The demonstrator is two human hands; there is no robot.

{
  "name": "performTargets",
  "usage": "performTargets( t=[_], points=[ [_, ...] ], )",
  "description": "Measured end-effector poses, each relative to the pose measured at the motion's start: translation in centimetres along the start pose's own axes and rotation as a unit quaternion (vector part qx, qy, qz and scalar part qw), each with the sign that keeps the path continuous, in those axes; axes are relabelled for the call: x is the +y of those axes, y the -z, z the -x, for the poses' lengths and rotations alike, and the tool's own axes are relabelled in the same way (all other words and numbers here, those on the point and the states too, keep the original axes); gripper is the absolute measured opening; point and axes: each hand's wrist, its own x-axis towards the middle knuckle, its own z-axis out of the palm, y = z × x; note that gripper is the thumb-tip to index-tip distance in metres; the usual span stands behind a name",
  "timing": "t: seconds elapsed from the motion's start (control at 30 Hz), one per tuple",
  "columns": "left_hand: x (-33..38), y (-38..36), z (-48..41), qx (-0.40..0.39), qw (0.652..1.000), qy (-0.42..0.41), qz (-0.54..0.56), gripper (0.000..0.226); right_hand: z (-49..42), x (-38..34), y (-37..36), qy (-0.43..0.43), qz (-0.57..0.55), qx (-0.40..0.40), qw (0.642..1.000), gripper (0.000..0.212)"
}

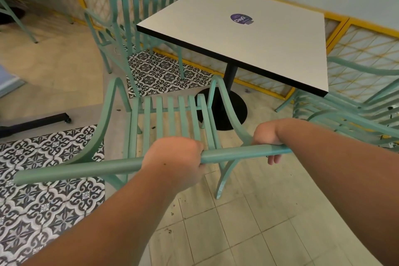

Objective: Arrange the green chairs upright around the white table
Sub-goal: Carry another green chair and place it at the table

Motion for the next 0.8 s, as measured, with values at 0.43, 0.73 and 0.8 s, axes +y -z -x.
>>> performTargets(
  t=[0.43, 0.73, 0.8],
  points=[
    [-4.7, -1.1, 1.8, 0.071, 0.991, -0.098, -0.062, 0.021, 4.2, -2.1, -3.9, 0.043, 0.004, 0.0, 0.999, 0.032],
    [-7.4, -2.0, 2.2, 0.107, 0.983, -0.135, -0.064, 0.025, 6.0, -3.5, -5.6, 0.108, 0.078, 0.02, 0.991, 0.025],
    [-7.8, -2.1, 2.2, 0.112, 0.982, -0.137, -0.061, 0.025, 6.4, -3.7, -5.8, 0.112, 0.081, 0.02, 0.99, 0.024]
  ],
)
